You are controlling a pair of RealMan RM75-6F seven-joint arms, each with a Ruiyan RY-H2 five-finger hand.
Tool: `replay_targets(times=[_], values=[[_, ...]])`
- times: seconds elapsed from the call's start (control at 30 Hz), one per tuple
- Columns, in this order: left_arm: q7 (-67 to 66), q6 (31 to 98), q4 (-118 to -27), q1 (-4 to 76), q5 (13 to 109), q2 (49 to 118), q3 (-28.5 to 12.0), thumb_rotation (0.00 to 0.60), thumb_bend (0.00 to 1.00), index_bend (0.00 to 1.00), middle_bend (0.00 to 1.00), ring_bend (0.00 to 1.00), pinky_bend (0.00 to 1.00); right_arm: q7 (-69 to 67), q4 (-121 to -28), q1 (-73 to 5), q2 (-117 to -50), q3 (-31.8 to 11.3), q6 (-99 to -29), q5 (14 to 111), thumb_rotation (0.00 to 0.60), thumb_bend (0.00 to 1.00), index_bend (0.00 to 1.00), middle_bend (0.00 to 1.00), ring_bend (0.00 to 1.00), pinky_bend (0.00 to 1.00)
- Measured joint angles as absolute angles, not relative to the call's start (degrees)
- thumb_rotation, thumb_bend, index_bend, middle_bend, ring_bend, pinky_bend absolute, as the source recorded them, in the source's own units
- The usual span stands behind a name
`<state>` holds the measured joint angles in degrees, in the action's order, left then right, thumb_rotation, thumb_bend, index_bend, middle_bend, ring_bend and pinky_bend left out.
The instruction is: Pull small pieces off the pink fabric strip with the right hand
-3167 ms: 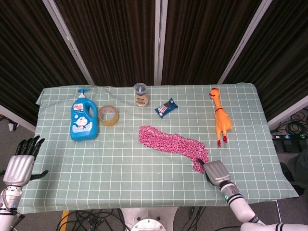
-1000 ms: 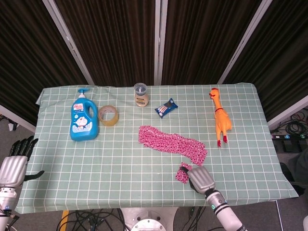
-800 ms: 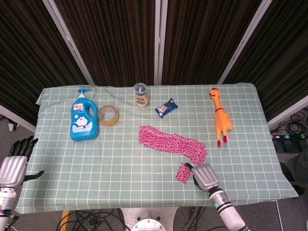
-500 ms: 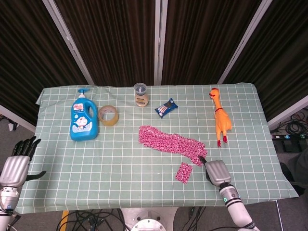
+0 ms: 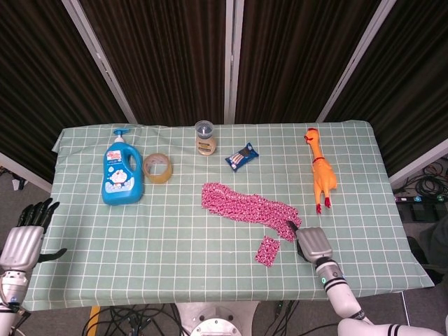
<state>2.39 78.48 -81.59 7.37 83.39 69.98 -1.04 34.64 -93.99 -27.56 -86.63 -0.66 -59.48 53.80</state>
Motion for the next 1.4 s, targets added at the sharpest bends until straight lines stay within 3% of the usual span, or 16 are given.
replay_targets(times=[0.67,1.4], values=[[1.35,78.19,-81.83,7.60,83.29,70.45,-1.03,0.600,0.09,0.02,0.00,0.00,0.05,32.35,-94.11,-26.86,-83.65,1.50,-58.47,51.74,0.600,1.00,0.17,0.88,0.84,0.78],[1.06,77.85,-82.05,7.64,83.24,70.64,-0.73,0.600,0.09,0.02,0.00,0.00,0.05,25.65,-93.36,-20.53,-78.69,6.16,-61.02,57.01,0.600,1.00,0.18,0.88,0.84,0.78]])
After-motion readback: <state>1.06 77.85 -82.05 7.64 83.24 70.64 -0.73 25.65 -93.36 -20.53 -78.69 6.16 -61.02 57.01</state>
